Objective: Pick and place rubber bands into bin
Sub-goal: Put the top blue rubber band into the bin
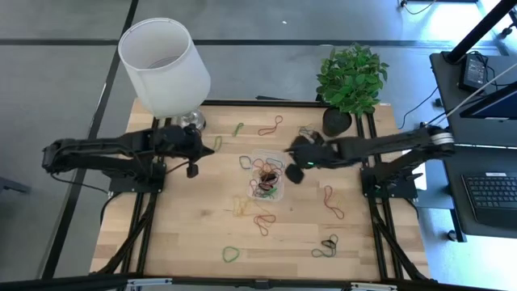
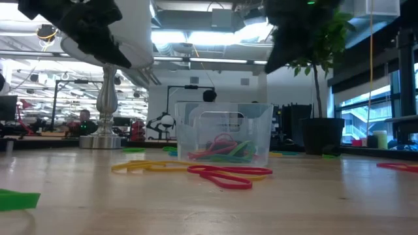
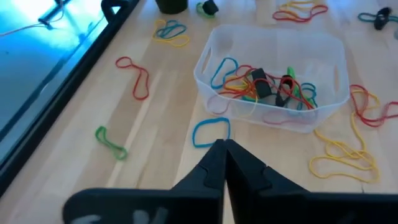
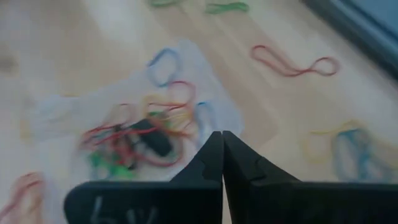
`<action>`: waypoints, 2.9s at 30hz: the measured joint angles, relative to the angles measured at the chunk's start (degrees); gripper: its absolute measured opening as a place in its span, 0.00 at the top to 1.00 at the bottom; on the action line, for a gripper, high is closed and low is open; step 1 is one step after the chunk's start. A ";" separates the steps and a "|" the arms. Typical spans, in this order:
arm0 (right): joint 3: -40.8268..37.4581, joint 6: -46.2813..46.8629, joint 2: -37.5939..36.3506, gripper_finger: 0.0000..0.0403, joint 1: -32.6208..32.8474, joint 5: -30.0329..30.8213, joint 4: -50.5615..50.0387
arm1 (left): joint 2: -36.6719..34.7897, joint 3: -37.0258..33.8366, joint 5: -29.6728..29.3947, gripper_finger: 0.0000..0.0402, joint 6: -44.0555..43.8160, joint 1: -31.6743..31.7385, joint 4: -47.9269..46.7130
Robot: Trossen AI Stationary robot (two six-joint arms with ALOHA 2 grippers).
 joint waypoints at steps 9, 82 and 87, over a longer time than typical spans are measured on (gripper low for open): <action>27.71 -3.03 24.52 1.00 -9.97 0.63 -23.78 | -0.80 -0.45 5.36 1.00 6.06 4.47 -0.40; 38.00 -16.18 52.63 0.98 -33.23 -11.20 -38.60 | -0.76 -0.45 10.25 0.99 2.93 7.70 -1.92; 38.62 -15.88 51.08 0.99 -31.87 -13.29 -40.26 | -0.73 -0.45 10.25 1.00 2.91 7.68 -1.92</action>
